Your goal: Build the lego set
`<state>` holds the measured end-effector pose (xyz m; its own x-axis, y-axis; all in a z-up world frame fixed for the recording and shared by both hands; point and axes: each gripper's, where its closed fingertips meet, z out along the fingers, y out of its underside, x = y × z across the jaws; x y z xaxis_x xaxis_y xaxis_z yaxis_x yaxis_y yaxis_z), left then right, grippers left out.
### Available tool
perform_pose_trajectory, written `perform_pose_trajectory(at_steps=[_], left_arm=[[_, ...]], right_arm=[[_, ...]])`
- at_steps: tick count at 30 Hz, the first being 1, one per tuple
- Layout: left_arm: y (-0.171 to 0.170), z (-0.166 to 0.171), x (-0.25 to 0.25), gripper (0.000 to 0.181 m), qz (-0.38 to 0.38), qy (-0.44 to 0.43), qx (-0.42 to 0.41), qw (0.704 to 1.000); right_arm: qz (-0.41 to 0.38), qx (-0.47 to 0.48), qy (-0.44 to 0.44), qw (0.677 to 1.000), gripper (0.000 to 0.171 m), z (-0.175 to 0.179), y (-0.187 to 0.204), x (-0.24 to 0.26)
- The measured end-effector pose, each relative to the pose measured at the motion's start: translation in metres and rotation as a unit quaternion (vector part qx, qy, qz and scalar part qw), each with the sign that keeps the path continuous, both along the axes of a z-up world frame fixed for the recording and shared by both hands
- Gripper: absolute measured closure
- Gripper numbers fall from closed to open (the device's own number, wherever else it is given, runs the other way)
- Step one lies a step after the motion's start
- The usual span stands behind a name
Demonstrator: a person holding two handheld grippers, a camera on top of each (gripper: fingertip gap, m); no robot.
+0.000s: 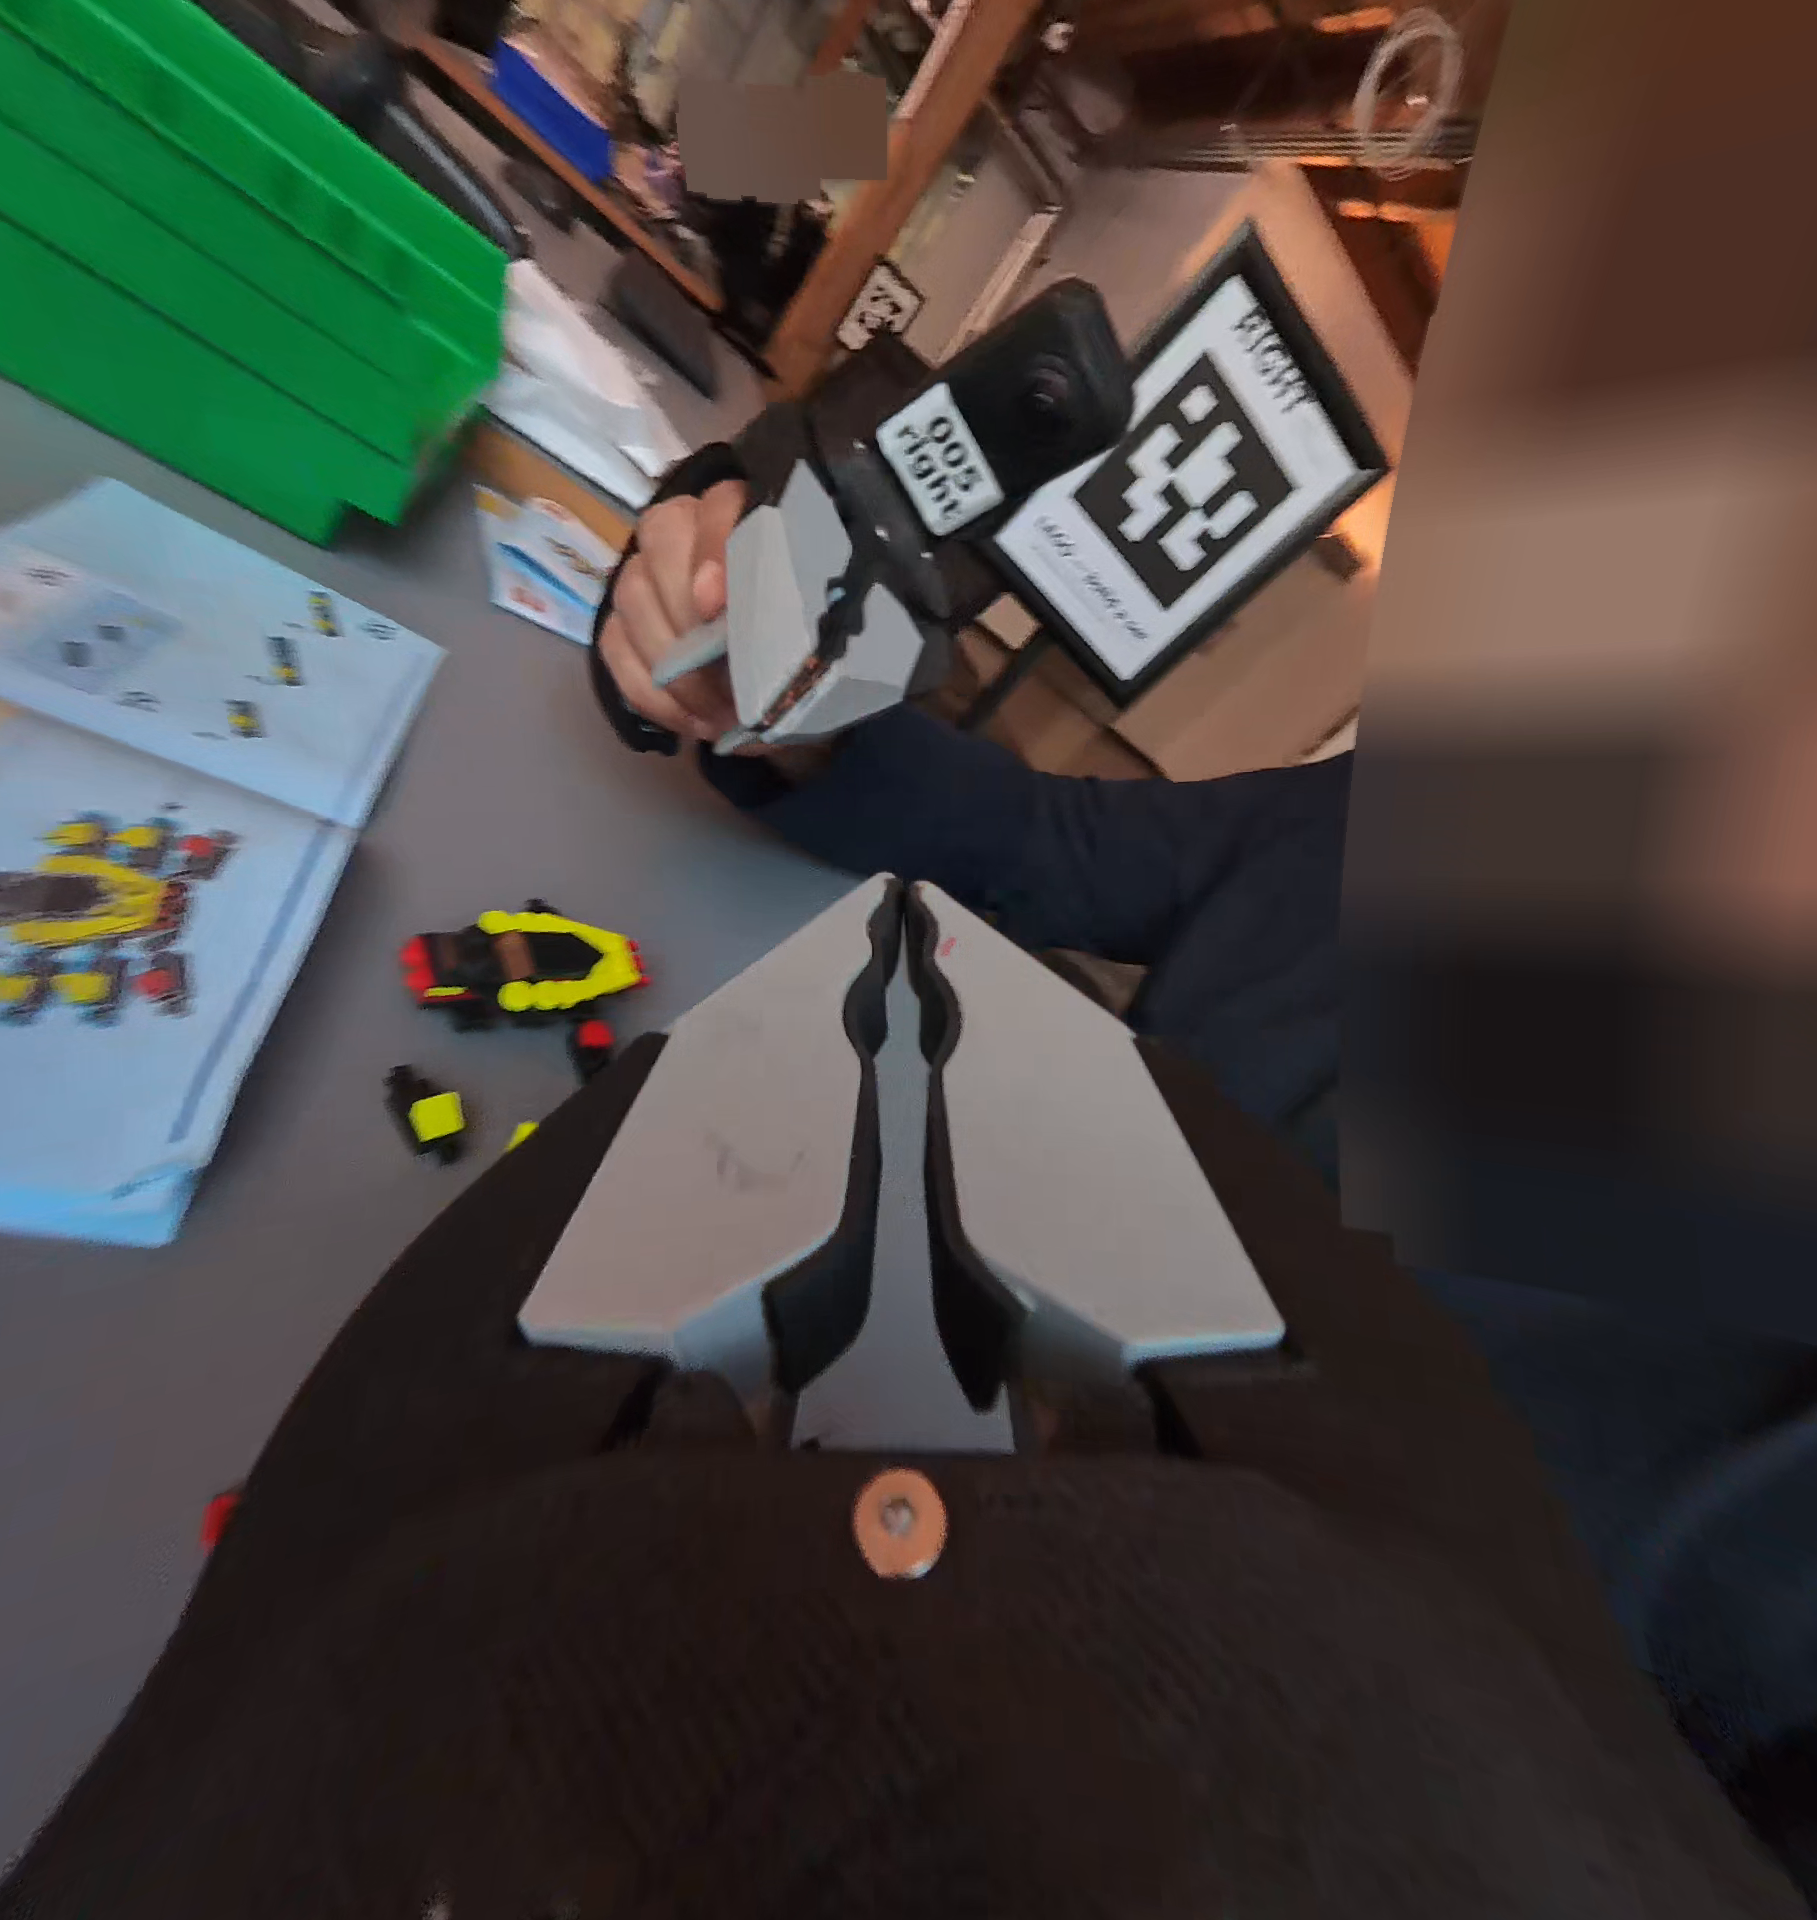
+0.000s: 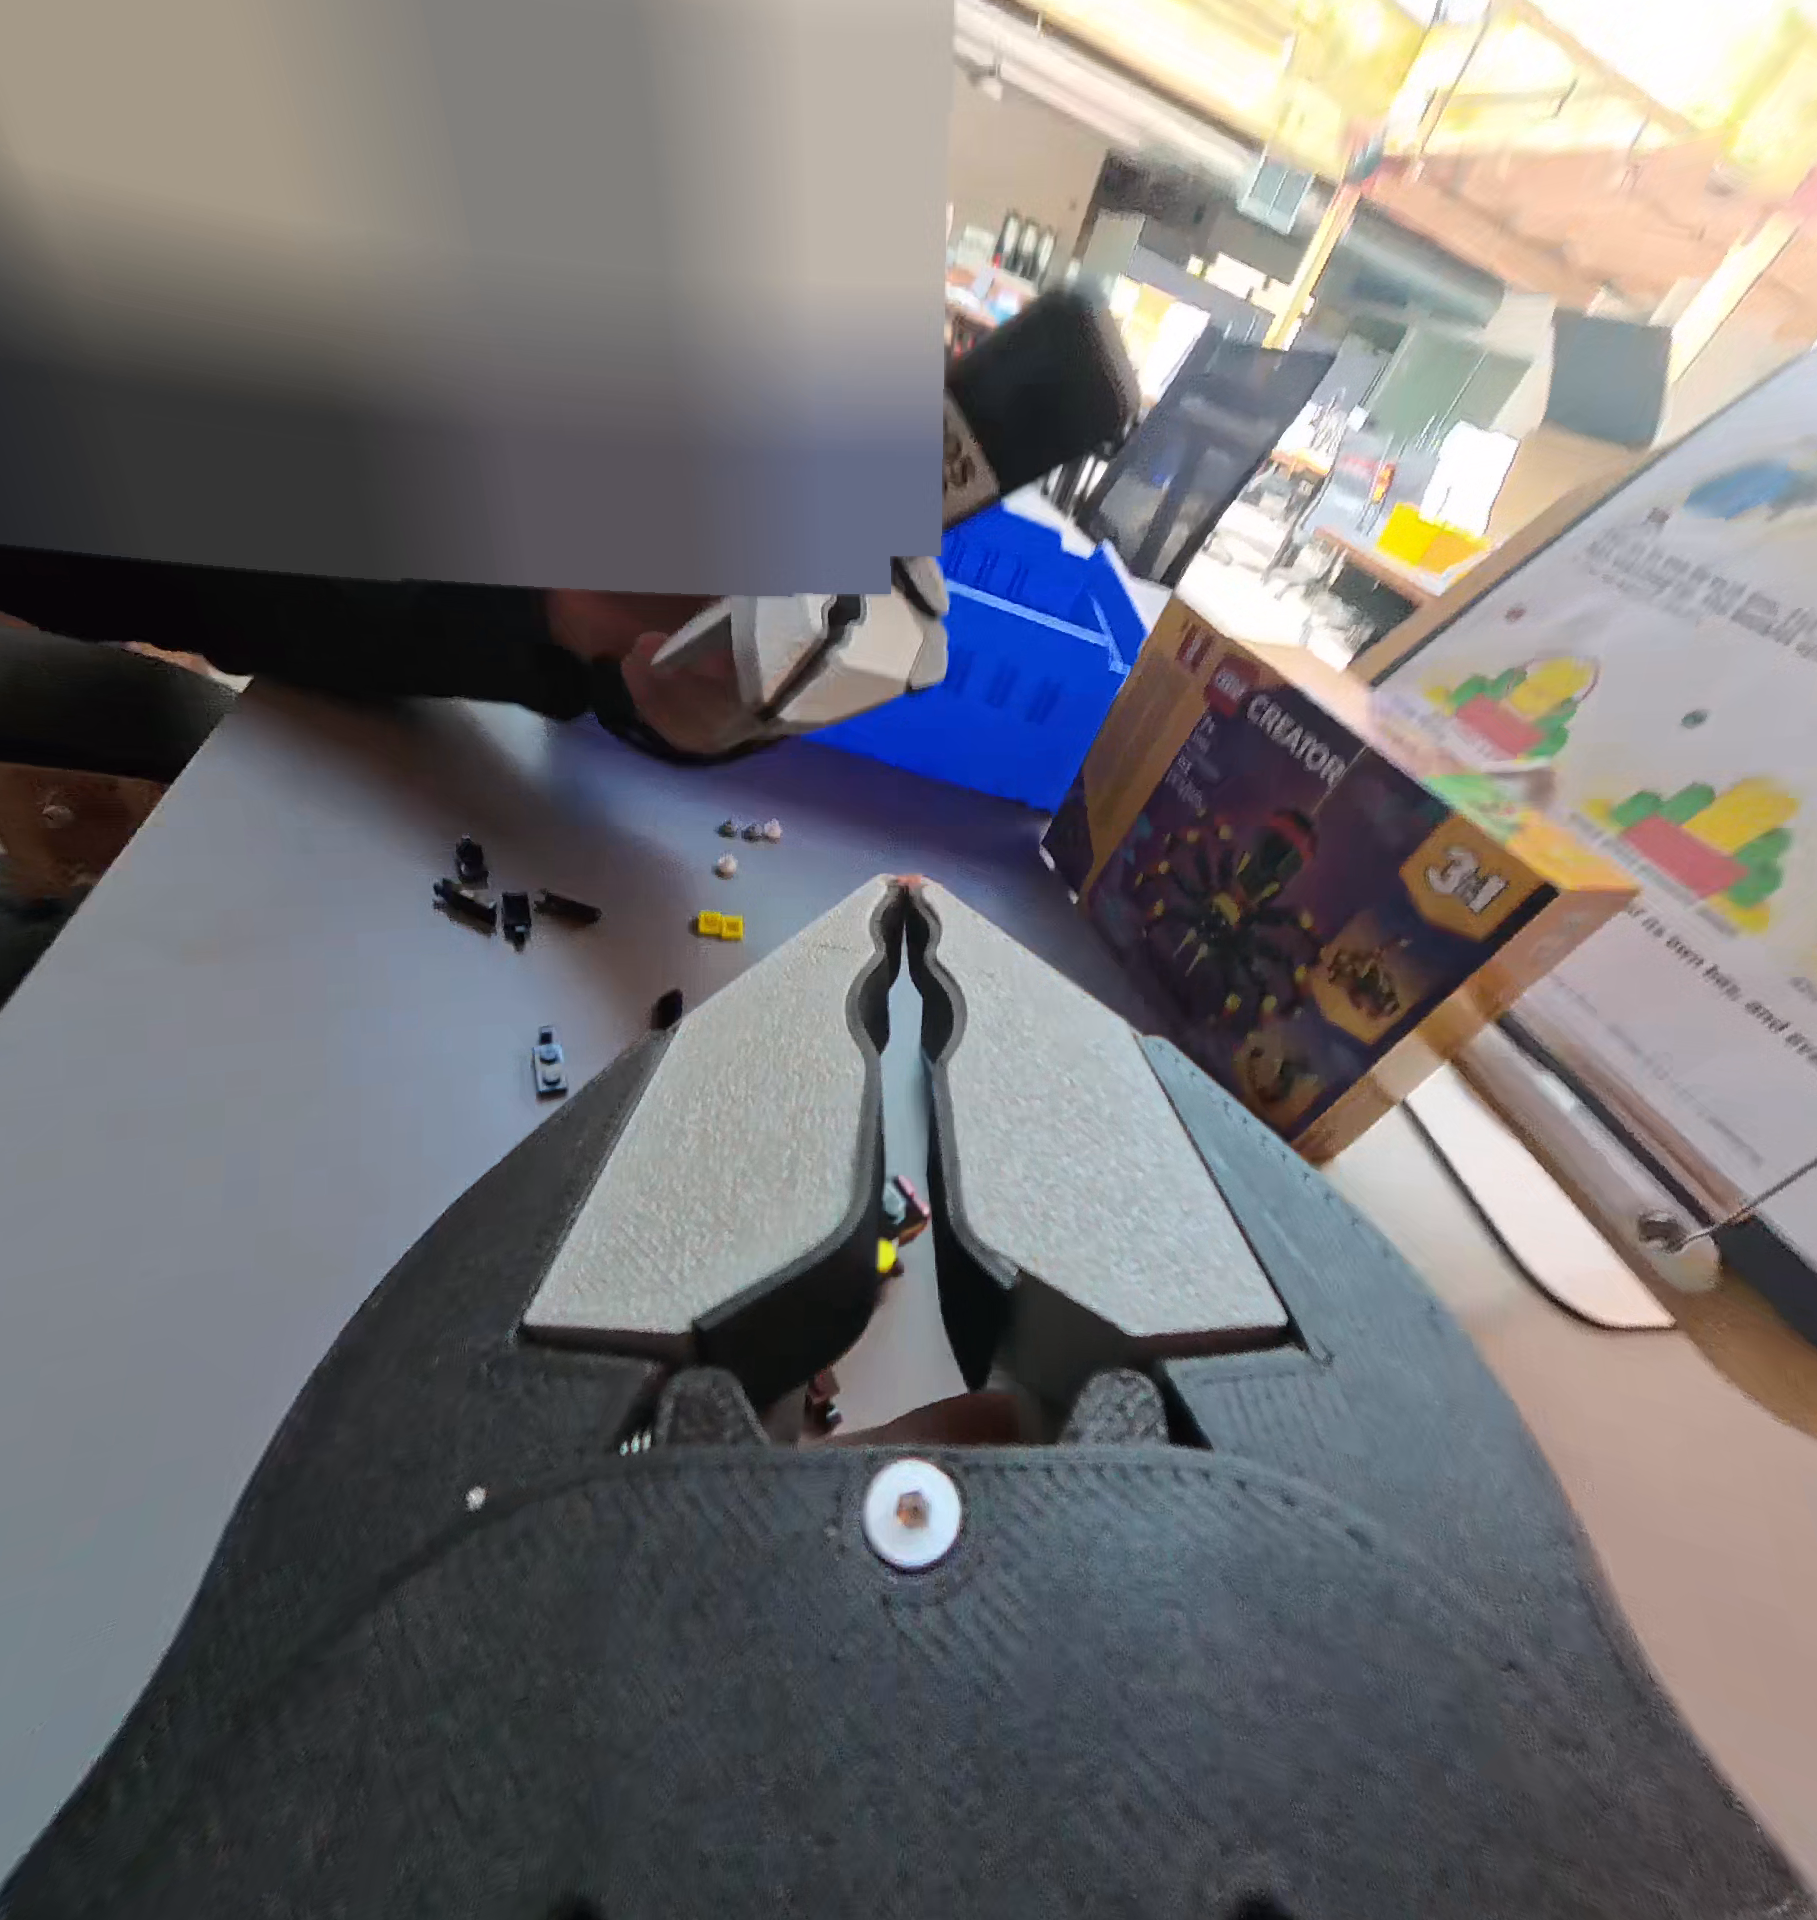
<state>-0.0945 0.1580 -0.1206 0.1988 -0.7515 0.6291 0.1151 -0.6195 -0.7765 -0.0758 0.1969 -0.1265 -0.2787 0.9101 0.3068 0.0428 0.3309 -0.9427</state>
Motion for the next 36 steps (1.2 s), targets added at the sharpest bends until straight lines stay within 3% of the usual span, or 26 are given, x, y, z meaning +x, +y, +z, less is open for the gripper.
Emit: perform_pose_trajectory(at_steps=[3,5,7,14,23,30,36], left_arm=[[0.011,-0.017,-0.011,0.181,0.048,0.078,0.007,0.996],[0.018,-0.029,-0.021,0.165,0.078,0.136,0.008,0.988],[0.021,-0.039,-0.029,0.161,0.097,0.194,0.019,0.976],[0.012,-0.073,-0.039,0.157,0.082,0.332,0.013,0.940],[-0.009,-0.093,-0.025,0.158,0.011,0.364,-0.010,0.931],[-0.015,-0.099,-0.016,0.159,-0.017,0.369,-0.011,0.929],[-0.022,-0.099,-0.017,0.160,-0.035,0.366,-0.008,0.930]], right_arm=[[-0.008,-0.020,-0.084,0.996,0.171,-0.030,0.003,-0.008],[-0.015,-0.021,-0.143,0.989,0.165,-0.051,0.001,-0.012],[-0.014,-0.007,-0.192,0.981,0.162,-0.069,-0.006,-0.014],[-0.052,0.146,-0.257,0.954,0.163,-0.102,-0.016,-0.020],[-0.068,0.199,-0.304,0.929,0.167,-0.122,-0.014,-0.026],[-0.020,0.211,-0.319,0.924,0.170,-0.123,-0.026,-0.026],[0.024,0.207,-0.303,0.930,0.170,-0.100,-0.043,-0.007]])
